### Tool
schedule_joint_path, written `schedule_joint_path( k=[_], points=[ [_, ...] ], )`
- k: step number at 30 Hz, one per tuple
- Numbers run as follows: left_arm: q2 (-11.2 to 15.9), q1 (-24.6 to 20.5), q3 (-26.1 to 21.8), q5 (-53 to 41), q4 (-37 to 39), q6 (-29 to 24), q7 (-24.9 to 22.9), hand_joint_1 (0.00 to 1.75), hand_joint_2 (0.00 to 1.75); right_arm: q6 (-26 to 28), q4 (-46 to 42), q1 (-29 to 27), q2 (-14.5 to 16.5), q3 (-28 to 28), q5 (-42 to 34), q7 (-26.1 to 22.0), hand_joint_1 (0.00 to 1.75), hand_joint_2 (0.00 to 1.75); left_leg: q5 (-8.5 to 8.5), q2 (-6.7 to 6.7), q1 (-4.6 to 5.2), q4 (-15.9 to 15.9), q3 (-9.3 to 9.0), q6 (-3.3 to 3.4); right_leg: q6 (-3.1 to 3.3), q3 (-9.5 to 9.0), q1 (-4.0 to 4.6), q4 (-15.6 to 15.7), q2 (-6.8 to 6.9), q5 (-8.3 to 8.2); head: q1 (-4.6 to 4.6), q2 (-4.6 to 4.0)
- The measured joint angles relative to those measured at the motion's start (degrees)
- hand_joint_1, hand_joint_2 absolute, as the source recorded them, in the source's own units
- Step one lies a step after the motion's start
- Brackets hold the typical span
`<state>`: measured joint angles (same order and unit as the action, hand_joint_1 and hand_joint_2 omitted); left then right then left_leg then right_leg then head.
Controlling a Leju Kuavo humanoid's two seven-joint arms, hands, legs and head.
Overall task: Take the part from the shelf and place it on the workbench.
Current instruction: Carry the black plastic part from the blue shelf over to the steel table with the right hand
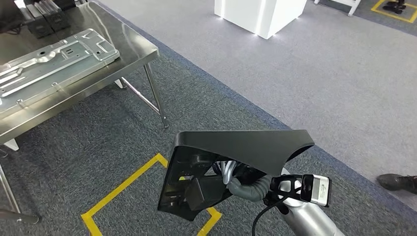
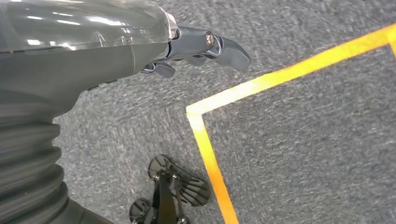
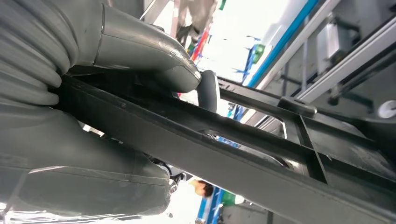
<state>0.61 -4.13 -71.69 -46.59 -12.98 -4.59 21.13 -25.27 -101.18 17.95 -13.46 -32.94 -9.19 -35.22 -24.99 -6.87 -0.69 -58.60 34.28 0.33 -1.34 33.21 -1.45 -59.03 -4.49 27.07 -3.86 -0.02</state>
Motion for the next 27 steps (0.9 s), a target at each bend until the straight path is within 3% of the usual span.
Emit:
schedule_joint_path(
  k=[2,4,6,8,9,10,12,14,15,17,18,20,22,24,25,26,27],
  points=[
    [0.02,0.22,0.0,-0.04,0.0,0.0,0.01,0.0,1.75,-0.02,0.01,0.15,-0.07,-0.01,0.0,0.0,1.71,1.75,0.22,-0.9,-0.16,0.17,0.42,-0.79,0.7,-0.02,0.15,0.27,1.14,-0.15,-0.01,0.0],
    [0.02,0.44,0.0,-0.12,0.0,-0.02,0.0,0.0,1.75,-0.04,0.01,0.35,-0.12,-0.01,-0.01,0.0,1.71,1.75,-0.72,1.41,-0.1,-1.24,1.19,-1.36,1.61,-0.29,0.12,0.74,2.56,-0.33,-0.01,0.0],
    [0.0,0.24,0.0,-0.16,0.0,-0.08,-0.01,0.0,1.75,-0.1,0.01,0.35,-0.17,-0.01,-0.04,0.01,1.71,1.75,-3.87,5.06,0.03,-6.96,3.89,-1.66,2.22,-0.46,0.32,0.99,4.18,-0.3,-0.01,0.0],
    [-0.04,-0.01,0.01,-0.17,0.0,-0.14,-0.02,0.0,1.75,-0.25,0.02,0.19,-0.21,-0.02,-0.07,0.01,1.71,1.75,-6.97,6.24,-0.04,-14.39,7.44,-1.85,2.47,-0.45,0.65,0.95,5.91,-0.15,-0.01,0.0],
    [-0.07,0.01,0.02,-0.18,0.0,-0.16,-0.03,0.0,1.75,-0.32,0.02,0.14,-0.22,-0.03,-0.08,0.01,1.71,1.75,-7.23,6.39,-0.05,-16.11,8.21,-1.87,2.53,-0.47,0.77,0.93,6.77,-0.06,-0.01,0.0],
    [-0.09,0.07,0.02,-0.18,0.0,-0.18,-0.03,0.0,1.75,-0.37,0.03,0.13,-0.22,-0.04,-0.09,0.0,1.71,1.75,-6.39,6.53,-0.04,-15.48,7.76,-1.82,2.52,-0.54,0.85,0.91,7.53,0.04,-0.01,0.0],
    [-0.07,0.14,0.02,-0.18,0.0,-0.21,-0.04,0.0,1.75,-0.39,0.02,0.16,-0.21,-0.04,-0.11,0.0,1.71,1.75,-2.85,7.85,0.11,-8.12,3.75,-1.39,2.37,-0.93,1.0,0.9,8.95,0.34,-0.01,0.0],
    [-0.04,-0.04,0.02,-0.19,0.0,-0.21,-0.04,0.0,1.75,-0.39,0.01,0.24,-0.22,-0.02,-0.13,-0.01,1.71,1.75,-0.88,9.86,0.69,-1.41,0.19,-0.55,1.98,-1.31,1.29,0.88,10.21,0.67,-0.01,0.0],
    [-0.03,-0.1,0.02,-0.19,0.0,-0.21,-0.03,0.0,1.75,-0.39,0.01,0.27,-0.22,-0.01,-0.15,-0.01,1.71,1.75,-0.79,10.35,0.96,-0.02,-0.45,-0.17,1.72,-1.44,1.4,0.87,10.78,0.8,-0.01,0.0],
    [-0.02,-0.02,0.02,-0.19,0.0,-0.21,-0.03,0.0,1.75,-0.38,0.01,0.32,-0.22,-0.02,-0.16,-0.01,1.71,1.75,-0.82,9.35,1.17,0.11,-0.32,0.37,1.19,-1.67,1.46,1.0,11.8,0.91,-0.01,0.0],
    [-0.01,0.13,0.02,-0.17,0.0,-0.21,-0.02,0.0,1.75,-0.38,0.0,0.36,-0.23,-0.01,-0.18,-0.01,1.71,1.75,-0.67,8.72,0.99,0.41,-0.5,0.63,0.86,-1.89,1.42,1.04,11.96,1.07,-0.01,0.0],
    [-0.01,0.18,0.02,-0.04,0.0,-0.19,0.01,0.0,1.75,-0.36,-0.02,0.47,-0.32,0.04,-0.3,-0.01,1.71,1.75,-0.23,7.56,0.56,1.14,-1.03,1.24,0.35,-1.31,1.25,-1.04,9.59,2.72,-0.01,0.0],
    [-0.02,-0.05,0.02,0.2,0.0,-0.16,0.03,0.0,1.75,-0.35,-0.02,0.35,-0.49,0.09,-0.48,-0.02,1.71,1.75,0.0,6.3,0.35,1.48,-1.21,1.64,0.02,1.95,0.98,-7.92,5.95,6.34,-0.01,0.0],
    [-0.04,-0.17,0.02,0.35,0.0,-0.15,0.01,0.0,1.75,-0.34,0.0,0.03,-0.65,0.08,-0.54,-0.03,1.71,1.75,0.02,4.82,0.38,1.44,-1.15,1.73,-0.19,5.77,0.82,-14.9,4.71,8.59,-0.01,0.0],
    [-0.05,-0.13,0.02,0.42,0.0,-0.13,-0.01,0.0,1.75,-0.34,0.01,-0.08,-0.72,0.08,-0.55,-0.03,1.71,1.75,0.01,4.03,0.39,1.4,-1.19,1.71,-0.24,6.45,0.75,-15.67,4.59,8.01,-0.01,0.0],
    [-0.07,-0.1,0.01,0.56,0.0,-0.07,-0.01,0.0,1.75,-0.34,0.01,-0.13,-0.8,0.08,-0.56,-0.04,1.71,1.75,-0.04,3.39,0.37,1.34,-1.3,1.65,-0.22,5.88,0.69,-13.9,4.52,6.2,-0.01,0.0],
    [-0.07,-0.07,0.0,0.74,0.0,0.06,-0.01,0.0,1.75,-0.35,0.01,-0.12,-0.88,0.09,-0.62,-0.04,1.71,1.75,-0.14,2.77,0.34,1.22,-1.41,1.54,-0.15,4.31,0.62,-10.09,4.38,3.63,0.0,0.0]
  ],
)
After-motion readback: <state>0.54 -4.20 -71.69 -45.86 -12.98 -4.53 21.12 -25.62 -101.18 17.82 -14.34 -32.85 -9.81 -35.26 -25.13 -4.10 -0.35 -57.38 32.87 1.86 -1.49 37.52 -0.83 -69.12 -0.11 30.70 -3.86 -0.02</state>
